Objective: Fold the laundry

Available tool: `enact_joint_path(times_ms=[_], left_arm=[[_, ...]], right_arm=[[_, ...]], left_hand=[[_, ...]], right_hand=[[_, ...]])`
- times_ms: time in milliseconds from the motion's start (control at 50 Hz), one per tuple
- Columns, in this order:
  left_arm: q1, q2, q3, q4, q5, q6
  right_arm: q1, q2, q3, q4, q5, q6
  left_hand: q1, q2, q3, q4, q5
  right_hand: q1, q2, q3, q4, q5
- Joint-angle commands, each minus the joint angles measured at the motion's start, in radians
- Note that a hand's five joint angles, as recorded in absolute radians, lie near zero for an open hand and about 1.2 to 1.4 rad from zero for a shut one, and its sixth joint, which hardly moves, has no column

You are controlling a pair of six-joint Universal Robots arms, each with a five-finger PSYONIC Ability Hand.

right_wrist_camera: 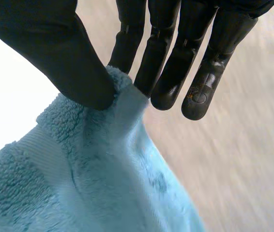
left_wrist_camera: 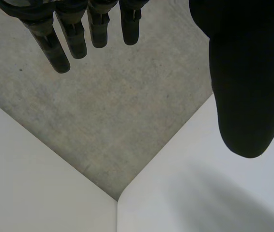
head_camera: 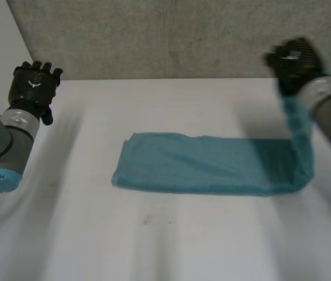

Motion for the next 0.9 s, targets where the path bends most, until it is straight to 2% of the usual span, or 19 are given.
enact_joint_path(times_ms=[20, 80, 120, 220, 260, 280, 300, 320, 340, 360, 400, 460, 500, 520, 560, 620, 740, 780, 900], left_arm=[[-0.006, 0.022, -0.022, -0.009, 0.000, -0.045], [-0.011, 0.042, -0.035, -0.019, 0.002, -0.084], [-0.014, 0.054, -0.044, -0.025, 0.002, -0.106], [-0.037, 0.066, -0.064, -0.039, 0.002, -0.174], [-0.078, 0.079, -0.068, -0.046, 0.002, -0.207], [-0.078, 0.079, -0.068, -0.046, 0.002, -0.207], [-0.098, 0.085, -0.070, -0.051, 0.002, -0.221], [-0.098, 0.085, -0.070, -0.051, 0.002, -0.221], [-0.118, 0.092, -0.070, -0.057, 0.002, -0.230], [-0.138, 0.096, -0.070, -0.057, 0.002, -0.235], [-0.162, 0.097, -0.068, -0.057, 0.003, -0.236], [-0.216, 0.097, -0.052, -0.055, 0.002, -0.238], [-0.239, 0.093, -0.042, -0.054, 0.002, -0.240], [-0.262, 0.083, -0.032, -0.052, 0.002, -0.238], [-0.285, 0.074, -0.021, -0.052, 0.000, -0.240], [-0.339, 0.025, -0.001, -0.054, -0.003, -0.238], [-0.402, -0.064, 0.019, -0.059, -0.008, -0.238], [-0.406, -0.084, 0.019, -0.059, -0.009, -0.238], [-0.423, -0.145, 0.034, -0.057, -0.011, -0.238]], right_arm=[[0.357, 0.160, -0.125, -0.053, -0.069, 0.008], [0.399, 0.202, -0.141, -0.055, -0.089, 0.016], [0.470, 0.286, -0.167, -0.056, -0.120, 0.032], [0.555, 0.424, -0.219, -0.041, -0.114, 0.029], [0.566, 0.454, -0.228, -0.029, -0.106, 0.026], [0.566, 0.471, -0.234, -0.013, -0.088, 0.029], [0.566, 0.472, -0.234, -0.013, -0.088, 0.029], [0.566, 0.470, -0.242, -0.003, -0.055, 0.032], [0.564, 0.458, -0.254, 0.004, -0.012, 0.037], [0.564, 0.458, -0.254, 0.004, -0.011, 0.037], [0.554, 0.406, -0.256, 0.013, 0.068, 0.063], [0.543, 0.363, -0.240, 0.017, 0.096, 0.098], [0.470, 0.250, -0.167, 0.027, 0.136, 0.222], [0.469, 0.249, -0.167, 0.027, 0.136, 0.223], [0.376, 0.135, -0.049, 0.033, 0.131, 0.357], [0.292, 0.061, 0.067, 0.042, 0.128, 0.436], [0.181, 0.007, 0.226, 0.094, 0.115, 0.457], [0.106, -0.013, 0.314, 0.109, 0.084, 0.457], [0.027, -0.018, 0.418, 0.100, 0.004, 0.463]], left_hand=[[0.018, 0.027, 0.026, 0.027, -0.005], [0.016, 0.025, 0.023, 0.024, -0.008], [0.013, 0.022, 0.020, 0.021, -0.011], [0.007, 0.016, 0.014, 0.015, -0.017], [0.001, 0.010, 0.008, 0.009, -0.023], [0.001, 0.010, 0.008, 0.009, -0.023], [-0.002, 0.007, 0.005, 0.006, -0.026], [-0.002, 0.007, 0.005, 0.006, -0.026], [-0.002, 0.007, 0.005, 0.006, -0.026], [-0.002, 0.007, 0.005, 0.006, -0.026], [-0.002, 0.007, 0.005, 0.006, -0.026], [-0.002, 0.007, 0.005, 0.006, -0.026], [-0.002, 0.007, 0.005, 0.006, -0.026], [-0.002, 0.007, 0.005, 0.006, -0.026], [0.001, 0.010, 0.008, 0.009, -0.023], [0.004, 0.013, 0.011, 0.012, -0.020], [0.010, 0.019, 0.017, 0.018, -0.014], [0.010, 0.019, 0.017, 0.018, -0.014], [0.016, 0.025, 0.023, 0.024, -0.008]], right_hand=[[0.431, 0.212, 0.211, 0.204, 0.244], [0.431, 0.212, 0.211, 0.204, 0.244], [0.431, 0.212, 0.211, 0.204, 0.244], [0.431, 0.212, 0.211, 0.204, 0.244], [0.431, 0.212, 0.211, 0.204, 0.244], [0.150, -0.069, -0.070, -0.077, -0.037], [0.148, -0.072, -0.073, -0.080, -0.040], [-0.370, -0.589, -0.590, -0.597, -0.557], [-0.747, -0.966, -0.967, -0.974, -0.934], [-0.751, -0.970, -0.971, -0.978, -0.938], [-0.790, -1.010, -1.011, -1.018, -0.978], [-0.790, -1.010, -1.011, -1.018, -0.978], [-0.790, -1.010, -1.011, -1.018, -0.978], [-0.790, -1.010, -1.011, -1.018, -0.978], [-0.790, -1.010, -1.011, -1.018, -0.978], [-0.790, -1.010, -1.011, -1.018, -0.978], [-0.790, -1.010, -1.011, -1.018, -0.978], [-0.790, -1.010, -1.011, -1.018, -0.978], [-0.790, -1.010, -1.011, -1.018, -0.978]])
